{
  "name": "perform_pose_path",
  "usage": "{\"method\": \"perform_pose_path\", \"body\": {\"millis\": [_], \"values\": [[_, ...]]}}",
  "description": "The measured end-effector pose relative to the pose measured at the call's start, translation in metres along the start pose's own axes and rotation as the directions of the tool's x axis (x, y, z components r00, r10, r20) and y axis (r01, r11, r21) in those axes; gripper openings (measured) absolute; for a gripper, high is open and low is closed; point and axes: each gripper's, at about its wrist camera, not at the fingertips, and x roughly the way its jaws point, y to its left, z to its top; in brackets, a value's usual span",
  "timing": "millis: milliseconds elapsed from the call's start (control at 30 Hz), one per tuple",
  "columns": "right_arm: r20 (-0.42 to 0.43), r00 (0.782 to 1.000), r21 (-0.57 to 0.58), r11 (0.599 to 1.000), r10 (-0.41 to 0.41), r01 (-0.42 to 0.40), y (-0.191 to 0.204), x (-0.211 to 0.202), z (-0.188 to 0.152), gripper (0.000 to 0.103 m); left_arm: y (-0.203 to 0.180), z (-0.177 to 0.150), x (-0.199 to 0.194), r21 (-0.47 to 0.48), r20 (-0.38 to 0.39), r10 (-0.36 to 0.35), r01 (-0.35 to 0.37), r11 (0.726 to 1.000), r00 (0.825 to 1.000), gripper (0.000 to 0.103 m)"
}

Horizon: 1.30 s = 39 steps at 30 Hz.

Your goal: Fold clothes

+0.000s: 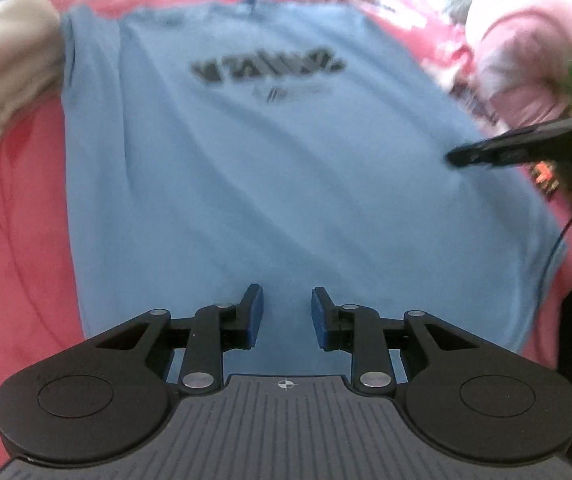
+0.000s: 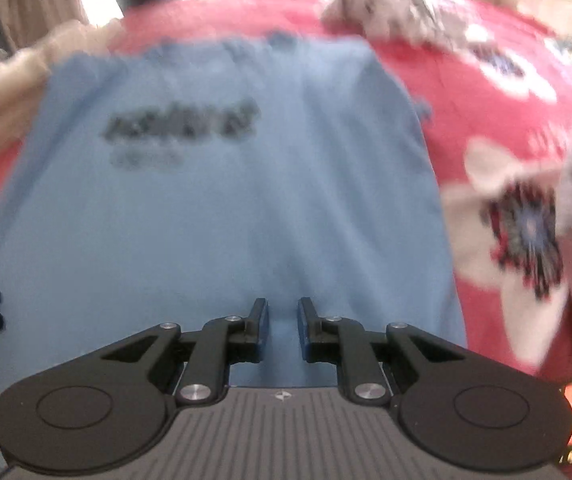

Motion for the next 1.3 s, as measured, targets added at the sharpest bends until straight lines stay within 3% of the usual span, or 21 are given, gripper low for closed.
{"method": "perform_pose_path", "body": {"millis": [167,300,467,567,667,867,1033,1067,1133,1167,1300], "values": [[0.062,0.996,0.047,0.997,0.059,-0.062,-0.009,-0.02,0.026,0.019,0.02,0.008,-0.014,-0.03,0.053,-0.034,0.035,0.999,0.998,0.028],[0.132,0.981,0.002,0.989,0.143,-0.145,0.007,-0.013,0.07,0.019,0.038,0.027,-0.015,-0.158,0.148,-0.023,0.047,0.986,0.989,0.031],[0.107,0.965,-0.089,0.969,0.239,-0.23,0.07,0.026,0.111,0.019,0.061,0.043,-0.021,-0.283,0.259,-0.012,0.088,0.955,0.966,0.031],[0.078,0.948,-0.167,0.941,0.309,-0.293,0.115,0.044,0.128,0.023,0.071,0.058,-0.02,-0.305,0.296,0.031,0.063,0.95,0.955,0.031],[0.097,0.94,-0.264,0.919,0.328,-0.294,0.157,0.052,0.148,0.038,0.091,0.059,-0.024,-0.325,0.324,0.093,0.018,0.946,0.942,0.033],[0.171,0.923,-0.368,0.892,0.344,-0.264,0.218,0.068,0.191,0.04,0.139,0.063,-0.017,-0.446,0.361,0.124,0.054,0.894,0.924,0.034],[0.16,0.93,-0.397,0.884,0.331,-0.247,0.248,0.09,0.204,0.04,0.147,0.071,-0.009,-0.428,0.383,0.114,0.066,0.901,0.917,0.034],[0.167,0.934,-0.398,0.888,0.317,-0.231,0.25,0.094,0.202,0.038,0.146,0.073,-0.006,-0.419,0.379,0.11,0.064,0.906,0.919,0.034],[0.207,0.933,-0.385,0.901,0.294,-0.198,0.249,0.098,0.198,0.013,0.144,0.076,0.0,-0.4,0.373,0.099,0.064,0.915,0.923,0.034],[0.223,0.93,-0.358,0.912,0.291,-0.2,0.243,0.097,0.196,0.007,0.143,0.077,0.001,-0.388,0.373,0.092,0.066,0.919,0.923,0.034],[0.277,0.918,-0.163,0.955,0.285,-0.248,0.205,0.093,0.188,0.003,0.135,0.08,-0.002,-0.339,0.41,0.053,0.098,0.936,0.91,0.034]]}}
